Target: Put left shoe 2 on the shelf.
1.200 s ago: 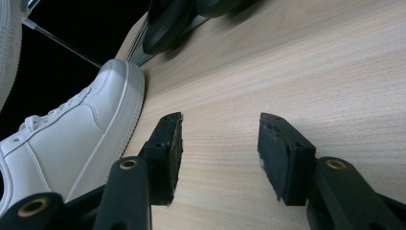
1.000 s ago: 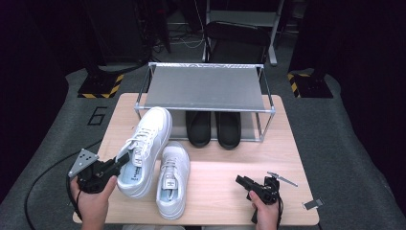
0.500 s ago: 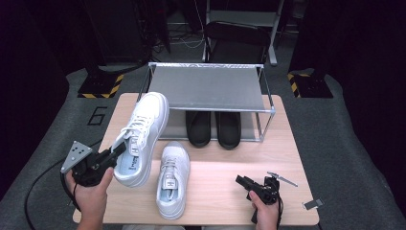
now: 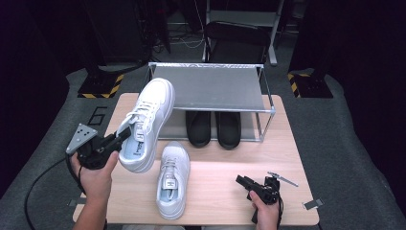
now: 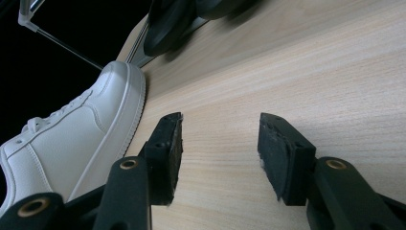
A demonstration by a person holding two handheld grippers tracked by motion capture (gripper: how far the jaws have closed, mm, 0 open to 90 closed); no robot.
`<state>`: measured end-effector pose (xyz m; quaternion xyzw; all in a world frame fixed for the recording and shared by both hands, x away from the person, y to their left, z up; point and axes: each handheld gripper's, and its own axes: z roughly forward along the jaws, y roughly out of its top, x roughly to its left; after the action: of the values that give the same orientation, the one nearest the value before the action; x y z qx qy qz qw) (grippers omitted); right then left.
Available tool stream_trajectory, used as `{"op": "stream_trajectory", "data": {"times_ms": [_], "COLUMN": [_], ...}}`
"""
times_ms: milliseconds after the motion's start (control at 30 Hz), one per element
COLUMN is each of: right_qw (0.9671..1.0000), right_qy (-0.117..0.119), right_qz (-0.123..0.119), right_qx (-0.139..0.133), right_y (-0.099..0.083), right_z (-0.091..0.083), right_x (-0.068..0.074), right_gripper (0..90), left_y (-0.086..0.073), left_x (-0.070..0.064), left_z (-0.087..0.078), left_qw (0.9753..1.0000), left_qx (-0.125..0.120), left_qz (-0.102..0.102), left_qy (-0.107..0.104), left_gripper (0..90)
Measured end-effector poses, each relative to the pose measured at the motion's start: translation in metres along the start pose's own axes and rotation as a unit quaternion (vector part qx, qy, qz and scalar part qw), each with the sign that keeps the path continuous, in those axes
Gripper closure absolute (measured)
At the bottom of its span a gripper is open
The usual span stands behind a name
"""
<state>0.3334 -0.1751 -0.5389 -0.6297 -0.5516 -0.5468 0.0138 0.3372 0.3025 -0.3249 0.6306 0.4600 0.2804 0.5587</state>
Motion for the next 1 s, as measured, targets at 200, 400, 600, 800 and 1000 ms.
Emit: {"op": "stream_trajectory", "data": {"times_ms": [200, 400, 600, 800, 1000], "right_qw": [1.0000, 0.9999, 1.0000, 0.9999, 0.9999], "right_qy": [0.001, 0.003, 0.002, 0.002, -0.002], "right_qz": [-0.007, -0.009, 0.001, -0.002, -0.006], "right_qx": [-0.002, -0.007, -0.005, -0.010, -0.008], "right_y": [0.001, 0.002, 0.002, 0.002, 0.002], "right_z": [-0.001, -0.001, -0.003, -0.003, -0.005], "right_x": [-0.002, -0.003, -0.003, -0.004, -0.005], "right_gripper": [51.0, 50.9, 51.0, 51.0, 51.0], "left_y": [0.013, 0.026, 0.037, 0.041, 0.041], "left_x": [-0.005, -0.013, -0.024, -0.031, -0.037], "left_z": [0.018, 0.038, 0.054, 0.066, 0.078], "left_qw": [0.9999, 0.9999, 0.9996, 0.9994, 0.9992], "left_qx": [-0.004, 0.001, 0.000, 0.000, 0.004], "left_qz": [-0.007, 0.011, 0.022, 0.021, 0.021], "left_qy": [-0.007, -0.007, -0.016, -0.027, -0.034], "left_gripper": [83.0, 83.0, 83.0, 83.0, 83.0]}}
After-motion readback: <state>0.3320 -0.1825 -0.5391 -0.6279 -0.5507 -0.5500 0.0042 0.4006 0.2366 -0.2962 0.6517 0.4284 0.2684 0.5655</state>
